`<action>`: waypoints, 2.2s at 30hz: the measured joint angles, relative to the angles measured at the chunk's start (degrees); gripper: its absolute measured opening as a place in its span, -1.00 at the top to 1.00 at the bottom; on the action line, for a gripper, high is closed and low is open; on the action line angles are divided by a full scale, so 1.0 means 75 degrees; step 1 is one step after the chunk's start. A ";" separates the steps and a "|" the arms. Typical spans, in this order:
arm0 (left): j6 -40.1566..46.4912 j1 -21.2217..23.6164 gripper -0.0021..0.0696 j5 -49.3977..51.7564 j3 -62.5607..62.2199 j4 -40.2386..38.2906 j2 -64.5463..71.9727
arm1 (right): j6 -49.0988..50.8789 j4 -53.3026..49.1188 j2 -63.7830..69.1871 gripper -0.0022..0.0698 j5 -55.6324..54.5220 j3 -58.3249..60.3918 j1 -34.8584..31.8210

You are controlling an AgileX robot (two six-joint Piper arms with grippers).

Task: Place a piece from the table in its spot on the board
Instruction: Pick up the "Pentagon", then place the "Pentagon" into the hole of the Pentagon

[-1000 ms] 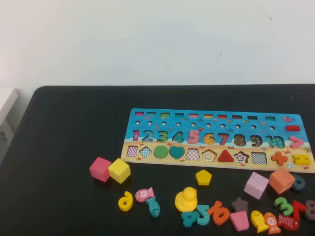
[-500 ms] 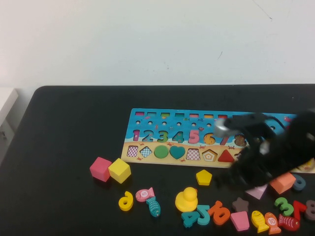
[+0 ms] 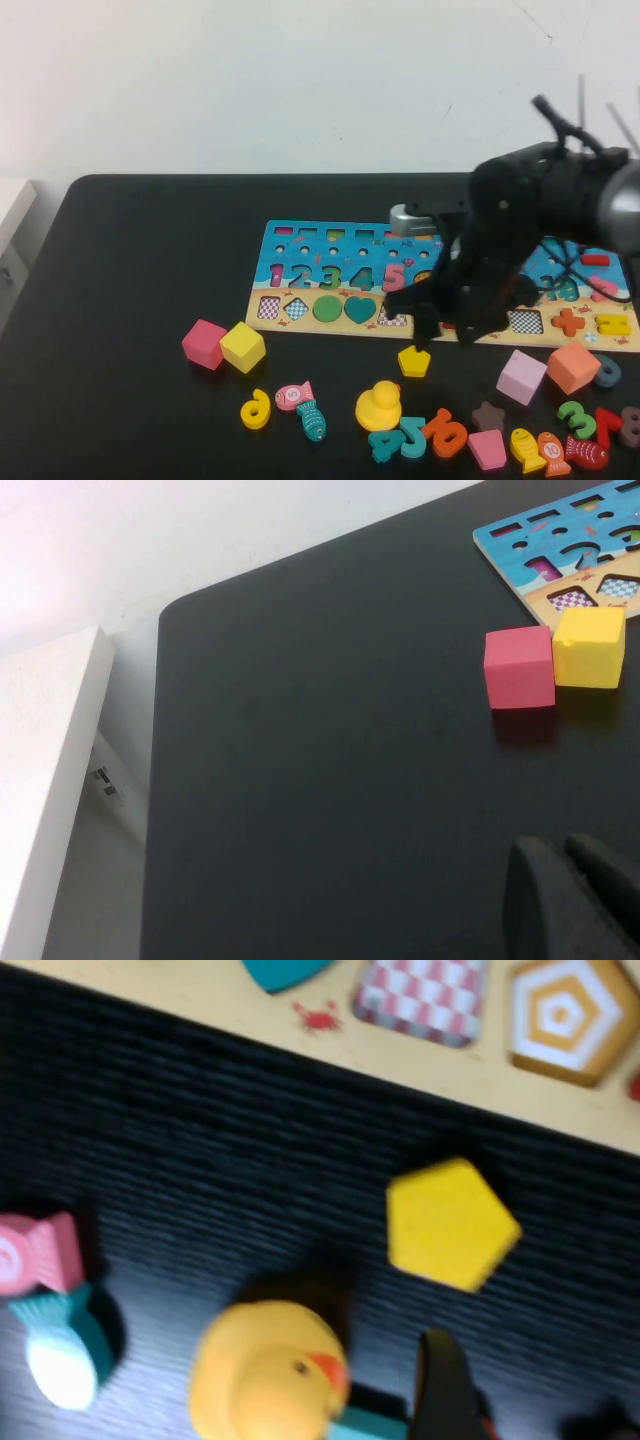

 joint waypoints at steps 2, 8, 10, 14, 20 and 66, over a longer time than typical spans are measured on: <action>0.0000 0.0000 0.95 0.0000 0.0000 0.0000 0.0000 | 0.0135 0.0013 0.0201 -0.31 -0.0014 -0.0216 0.0092; 0.0000 0.0000 0.95 0.0000 0.0000 0.0000 0.0000 | 0.0493 0.0017 0.0909 -0.33 -0.0014 -0.0777 0.0226; 0.0000 0.0000 0.95 0.0000 0.0000 0.0000 0.0000 | 0.0611 0.0017 0.1085 -0.34 -0.0014 -0.0904 0.0226; 0.0000 0.0000 0.95 0.0000 0.0000 0.0000 0.0000 | 0.0957 -0.0240 0.1307 -0.34 -0.0027 -0.1042 0.0226; 0.0000 0.0000 0.95 0.0000 0.0000 0.0000 0.0000 | 0.1229 -0.0380 0.1481 -0.34 -0.0027 -0.1113 0.0226; 0.0000 0.0000 0.95 0.0000 0.0000 0.0000 0.0000 | 0.0303 -0.1037 0.1782 -0.09 0.1274 -0.2594 0.0013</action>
